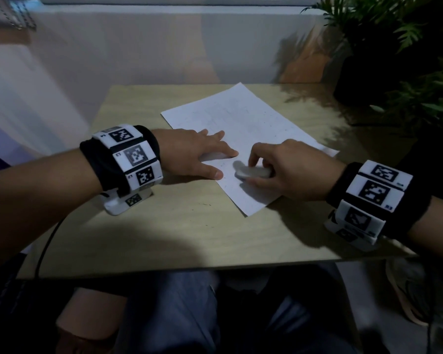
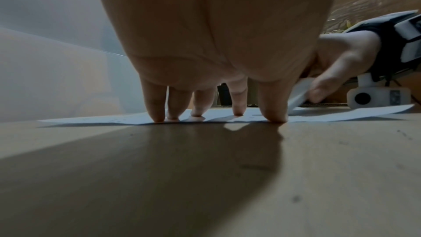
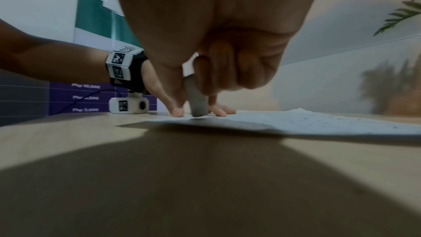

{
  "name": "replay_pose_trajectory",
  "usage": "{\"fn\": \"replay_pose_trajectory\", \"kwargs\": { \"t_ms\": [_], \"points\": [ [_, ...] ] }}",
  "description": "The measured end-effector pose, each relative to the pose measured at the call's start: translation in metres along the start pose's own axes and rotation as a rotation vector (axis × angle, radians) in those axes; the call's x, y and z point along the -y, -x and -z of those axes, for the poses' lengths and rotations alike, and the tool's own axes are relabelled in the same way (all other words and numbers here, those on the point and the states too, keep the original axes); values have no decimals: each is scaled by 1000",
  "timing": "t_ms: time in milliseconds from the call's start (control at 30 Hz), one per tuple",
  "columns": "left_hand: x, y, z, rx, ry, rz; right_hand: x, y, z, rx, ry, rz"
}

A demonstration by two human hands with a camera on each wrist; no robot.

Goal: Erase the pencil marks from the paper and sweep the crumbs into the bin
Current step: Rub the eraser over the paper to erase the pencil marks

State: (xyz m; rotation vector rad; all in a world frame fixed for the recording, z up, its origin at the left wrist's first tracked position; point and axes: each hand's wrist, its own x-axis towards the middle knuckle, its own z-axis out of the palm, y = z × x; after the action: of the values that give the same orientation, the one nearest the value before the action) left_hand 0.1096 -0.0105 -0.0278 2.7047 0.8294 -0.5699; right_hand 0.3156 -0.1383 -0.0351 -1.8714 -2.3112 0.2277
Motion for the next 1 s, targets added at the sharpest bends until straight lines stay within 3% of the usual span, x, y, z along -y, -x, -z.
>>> {"fn": "replay_pose_trajectory", "kwargs": {
  "t_ms": [67,200,333,500,633,767,933,1000],
  "points": [
    [-2,0,1,-3,-16,11,4,1,1,61,-44,24],
    [-2,0,1,-8,-12,24,4,1,4,38,-52,-9],
    [0,0,0,-7,-7,17,11,7,3,170,-139,65],
    [0,-1,1,-9,-20,17,3,2,3,1,-24,-17],
    [0,-1,0,-6,-12,16,8,3,4,149,-141,66],
    [0,0,1,-4,-7,19,2,-3,7,-27,15,-22],
    [-1,1,2,-4,0,19,9,5,8,167,-185,113],
    [-1,2,2,-7,7,19,3,0,9,122,-174,61]
  ]
}}
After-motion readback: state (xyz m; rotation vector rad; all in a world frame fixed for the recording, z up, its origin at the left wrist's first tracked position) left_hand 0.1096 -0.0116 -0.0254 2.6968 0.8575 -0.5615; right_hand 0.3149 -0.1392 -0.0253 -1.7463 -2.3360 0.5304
